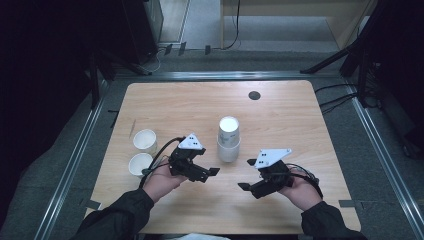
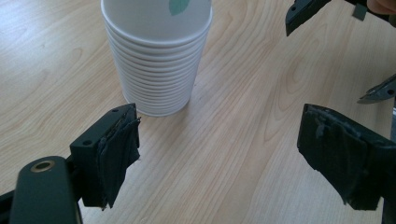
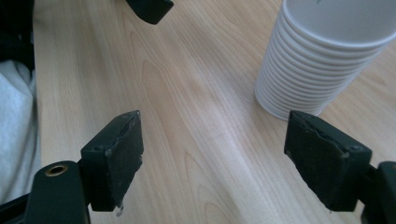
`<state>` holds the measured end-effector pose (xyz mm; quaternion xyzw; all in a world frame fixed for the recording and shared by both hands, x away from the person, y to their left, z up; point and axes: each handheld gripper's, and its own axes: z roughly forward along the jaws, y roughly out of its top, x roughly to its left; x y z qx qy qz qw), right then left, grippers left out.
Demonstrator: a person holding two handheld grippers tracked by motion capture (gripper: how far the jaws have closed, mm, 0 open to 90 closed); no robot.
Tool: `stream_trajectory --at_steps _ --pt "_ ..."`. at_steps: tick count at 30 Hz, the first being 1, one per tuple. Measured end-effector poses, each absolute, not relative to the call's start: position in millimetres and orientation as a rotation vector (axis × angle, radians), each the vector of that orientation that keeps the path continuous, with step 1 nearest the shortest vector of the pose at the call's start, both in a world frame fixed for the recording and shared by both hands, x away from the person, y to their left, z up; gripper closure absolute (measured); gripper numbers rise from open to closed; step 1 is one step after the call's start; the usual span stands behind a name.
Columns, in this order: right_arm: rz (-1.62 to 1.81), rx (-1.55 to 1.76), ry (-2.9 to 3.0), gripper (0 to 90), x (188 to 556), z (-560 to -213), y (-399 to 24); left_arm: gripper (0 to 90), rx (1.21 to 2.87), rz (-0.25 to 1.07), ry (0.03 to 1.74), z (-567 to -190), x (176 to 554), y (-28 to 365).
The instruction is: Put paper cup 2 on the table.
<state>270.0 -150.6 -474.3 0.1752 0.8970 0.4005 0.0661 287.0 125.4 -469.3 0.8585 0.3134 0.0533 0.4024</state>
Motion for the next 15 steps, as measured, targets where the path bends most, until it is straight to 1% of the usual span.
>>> stream_trajectory --at_steps 4,8,10,15 --pt "1.190 0.465 2.710 20.5 269 -476 -148 13.4 2.192 0.154 0.781 -472 286 123" --pt "1.170 0.436 2.717 20.5 267 -477 -147 13.7 2.231 0.230 0.740 -476 285 121" --pt "1.166 0.430 2.717 20.5 268 -477 -146 13.8 2.238 0.246 0.740 -478 285 121" --pt "1.157 0.418 2.728 20.5 269 -478 -146 13.8 2.266 0.235 0.745 -484 286 121"
